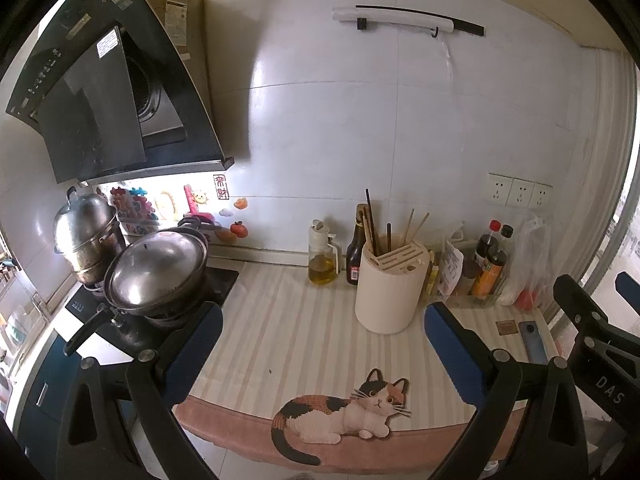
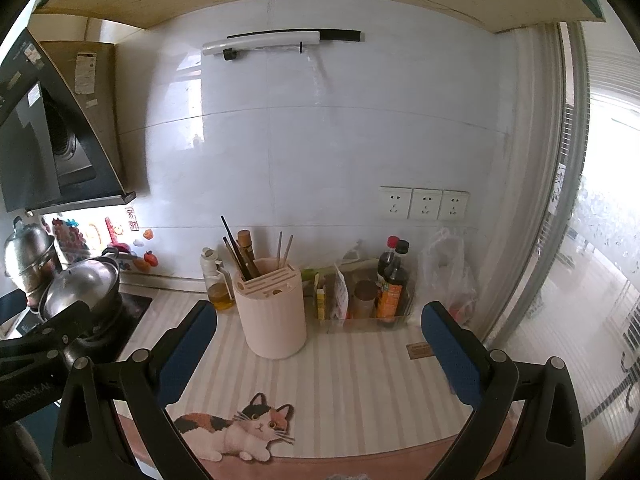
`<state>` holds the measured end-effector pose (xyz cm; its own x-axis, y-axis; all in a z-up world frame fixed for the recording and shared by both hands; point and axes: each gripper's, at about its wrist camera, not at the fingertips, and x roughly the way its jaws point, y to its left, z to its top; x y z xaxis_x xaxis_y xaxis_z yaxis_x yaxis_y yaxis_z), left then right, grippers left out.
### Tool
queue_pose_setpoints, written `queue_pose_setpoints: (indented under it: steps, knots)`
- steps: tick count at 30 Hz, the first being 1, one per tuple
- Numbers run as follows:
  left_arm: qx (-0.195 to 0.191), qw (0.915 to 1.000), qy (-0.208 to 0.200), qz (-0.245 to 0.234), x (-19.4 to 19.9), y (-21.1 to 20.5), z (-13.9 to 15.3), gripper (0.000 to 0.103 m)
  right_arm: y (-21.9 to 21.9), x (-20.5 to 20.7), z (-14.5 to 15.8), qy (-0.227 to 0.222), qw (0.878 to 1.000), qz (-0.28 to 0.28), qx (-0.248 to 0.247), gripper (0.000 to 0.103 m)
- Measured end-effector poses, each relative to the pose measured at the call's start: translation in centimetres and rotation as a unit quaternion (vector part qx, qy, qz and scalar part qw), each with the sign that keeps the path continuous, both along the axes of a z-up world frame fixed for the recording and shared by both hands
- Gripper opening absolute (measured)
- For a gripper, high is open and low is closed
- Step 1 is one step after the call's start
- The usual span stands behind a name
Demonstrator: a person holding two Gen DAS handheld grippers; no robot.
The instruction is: Organize utensils
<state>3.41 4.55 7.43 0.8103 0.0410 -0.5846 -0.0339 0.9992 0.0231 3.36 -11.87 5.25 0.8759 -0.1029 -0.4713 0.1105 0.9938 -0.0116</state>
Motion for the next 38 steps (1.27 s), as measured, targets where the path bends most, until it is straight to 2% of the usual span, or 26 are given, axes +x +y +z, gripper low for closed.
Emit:
queue_pose_setpoints:
  steps: [28, 38]
  knots:
    - [-0.003, 1.0000, 0.002, -0.002, 0.5, 0.1, -0.1, 0.103, 0.0, 1.2, -0.5, 0.003, 1.000, -0.008, -0.002, 0.103]
    - [-0.008, 0.9999, 0.006, 0.002, 1.9, 0.1, -0.8, 0.103, -0.1, 1.3, -0.5, 0.004, 1.000, -0.006, -0.001, 0.103]
